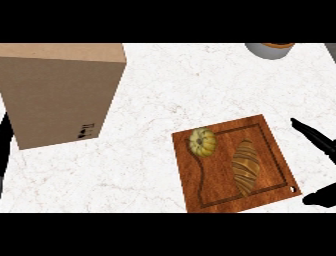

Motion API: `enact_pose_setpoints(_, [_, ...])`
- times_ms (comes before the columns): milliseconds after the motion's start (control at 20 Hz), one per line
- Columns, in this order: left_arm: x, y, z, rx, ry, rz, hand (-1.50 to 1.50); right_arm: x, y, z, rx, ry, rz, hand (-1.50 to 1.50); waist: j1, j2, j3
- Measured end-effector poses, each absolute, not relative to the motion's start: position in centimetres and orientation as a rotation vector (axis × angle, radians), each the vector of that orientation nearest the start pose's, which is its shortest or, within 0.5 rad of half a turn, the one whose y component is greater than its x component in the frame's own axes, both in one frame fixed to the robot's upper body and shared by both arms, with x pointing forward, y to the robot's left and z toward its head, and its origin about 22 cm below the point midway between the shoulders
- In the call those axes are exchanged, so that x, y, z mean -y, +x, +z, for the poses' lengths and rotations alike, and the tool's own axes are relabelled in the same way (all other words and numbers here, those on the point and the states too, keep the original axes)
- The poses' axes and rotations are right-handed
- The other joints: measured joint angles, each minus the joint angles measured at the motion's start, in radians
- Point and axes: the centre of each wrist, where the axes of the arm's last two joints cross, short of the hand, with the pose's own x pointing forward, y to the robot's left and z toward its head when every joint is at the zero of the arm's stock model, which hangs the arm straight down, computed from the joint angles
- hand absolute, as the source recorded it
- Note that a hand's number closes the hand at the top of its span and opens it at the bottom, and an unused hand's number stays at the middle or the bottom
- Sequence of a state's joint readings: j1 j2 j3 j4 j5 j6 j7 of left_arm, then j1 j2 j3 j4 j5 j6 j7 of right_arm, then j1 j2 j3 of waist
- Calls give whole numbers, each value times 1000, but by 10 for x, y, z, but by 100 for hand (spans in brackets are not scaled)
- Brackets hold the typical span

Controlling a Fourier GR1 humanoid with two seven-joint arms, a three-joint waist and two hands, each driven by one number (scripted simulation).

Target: Pick the croissant from the cutting board and place it in the cardboard box

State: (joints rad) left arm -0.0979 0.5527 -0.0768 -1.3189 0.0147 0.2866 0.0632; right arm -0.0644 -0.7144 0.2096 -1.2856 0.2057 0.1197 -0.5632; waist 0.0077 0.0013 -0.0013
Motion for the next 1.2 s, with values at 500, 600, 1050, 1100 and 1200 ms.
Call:
enact_pose_setpoints(500, [-353, 263, 13, 1367, 646, -217, 0, 322, 284, 44, 1306, -284, 1351, -150, 0, -1, 0])
enact_pose_setpoints(600, [-354, 263, 12, 1370, 648, -216, 0, 309, 286, 42, 1264, -283, 1378, -150, -2, -1, 1])
enact_pose_setpoints(1050, [-357, 258, 19, 1365, 652, -216, 0, 284, 293, 34, 1191, -312, 1432, -150, -4, -2, 1])
enact_pose_setpoints(1100, [-359, 258, 20, 1363, 650, -213, 0, 280, 291, 33, 1187, -313, 1437, -150, -5, -2, 1])
enact_pose_setpoints(1200, [-358, 260, 21, 1364, 649, -213, 0, 277, 294, 33, 1184, -310, 1439, -150, -5, -2, 1])
